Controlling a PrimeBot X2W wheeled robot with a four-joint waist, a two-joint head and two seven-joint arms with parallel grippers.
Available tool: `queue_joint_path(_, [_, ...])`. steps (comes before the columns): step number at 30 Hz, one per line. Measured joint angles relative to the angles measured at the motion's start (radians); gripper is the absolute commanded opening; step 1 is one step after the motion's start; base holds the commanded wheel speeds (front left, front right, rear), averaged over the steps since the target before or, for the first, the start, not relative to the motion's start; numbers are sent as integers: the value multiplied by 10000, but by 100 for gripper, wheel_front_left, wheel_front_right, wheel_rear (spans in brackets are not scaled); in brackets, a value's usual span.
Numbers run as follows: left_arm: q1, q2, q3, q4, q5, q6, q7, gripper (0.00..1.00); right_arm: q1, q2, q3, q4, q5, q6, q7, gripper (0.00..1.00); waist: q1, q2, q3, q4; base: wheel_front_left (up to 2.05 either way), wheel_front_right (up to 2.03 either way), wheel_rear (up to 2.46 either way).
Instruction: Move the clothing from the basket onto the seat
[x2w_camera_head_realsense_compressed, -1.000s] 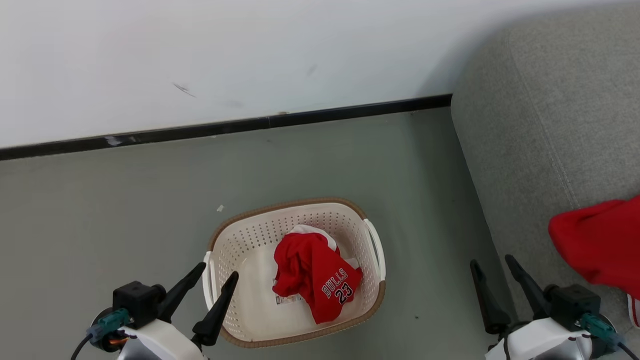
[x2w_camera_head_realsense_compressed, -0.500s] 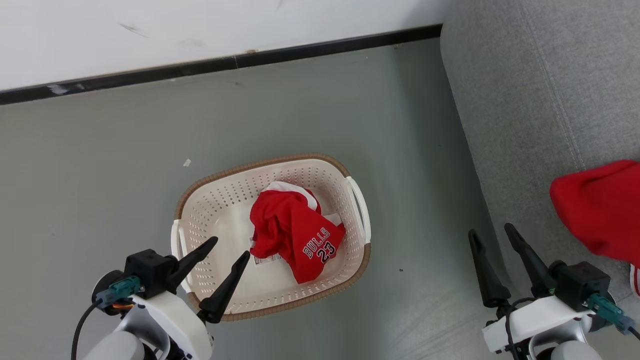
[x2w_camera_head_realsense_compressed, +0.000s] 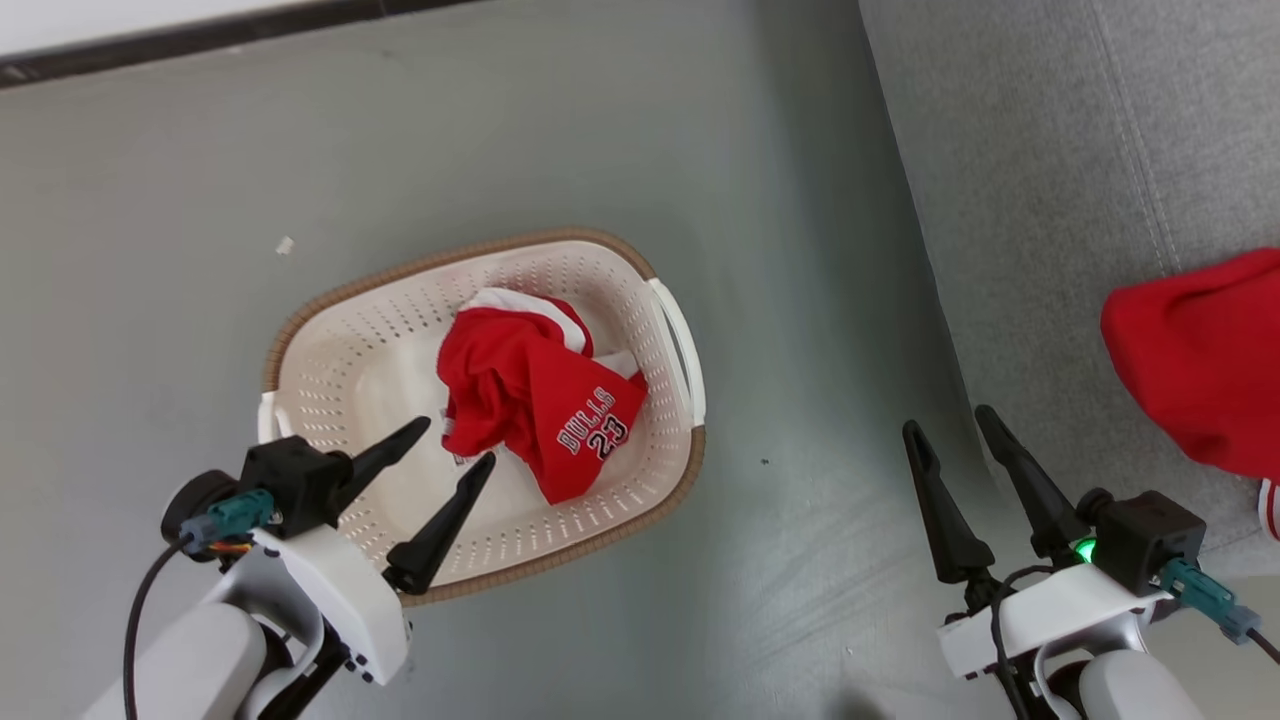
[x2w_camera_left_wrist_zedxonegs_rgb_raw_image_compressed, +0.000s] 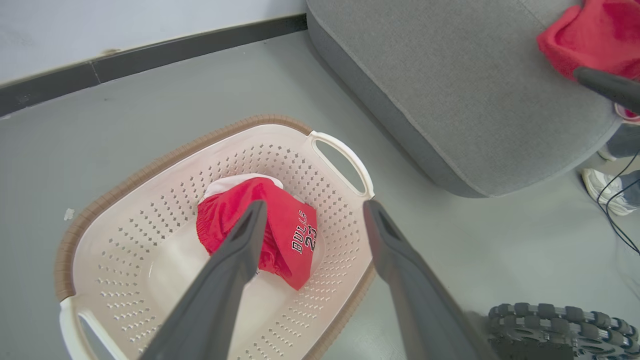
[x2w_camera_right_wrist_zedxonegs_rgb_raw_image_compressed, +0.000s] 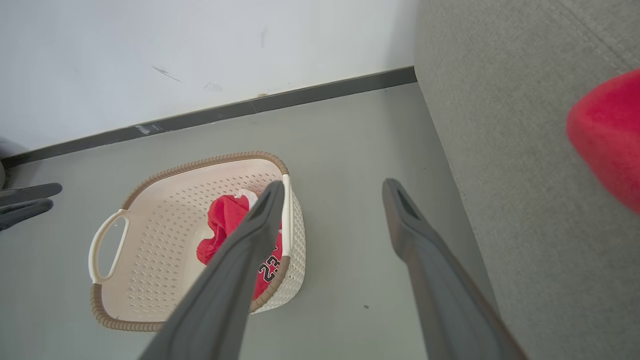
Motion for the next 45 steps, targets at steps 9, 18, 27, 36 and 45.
queue_joint_path(9, [-349,593,73,-169,107,-2,633,100,-496,-2,393,-291,286,-2,-2,100,0,0,925,-387,0,0,0])
queue_joint_path(18, [-732,1057,224,-514,303,36,1129,100,-905,-4,844,-397,746,-2,0,100,0,0,1734,-745,0,0,0])
queue_joint_path(27, [-1096,1407,299,-813,732,336,1659,100,-1263,-2,1166,-468,1114,-2,-2,100,0,0,2326,-1093,0,0,0])
queue_joint_path(36, [-1464,1870,491,-1141,1154,894,2541,100,-1617,-2,1398,-537,1521,-2,-2,100,1,0,2841,-1553,0,0,0])
queue_joint_path(45, [-1641,1944,477,-1452,1490,1390,3149,100,-1921,-2,1720,-512,1789,-2,-4,100,0,0,2995,-1904,0,0,0])
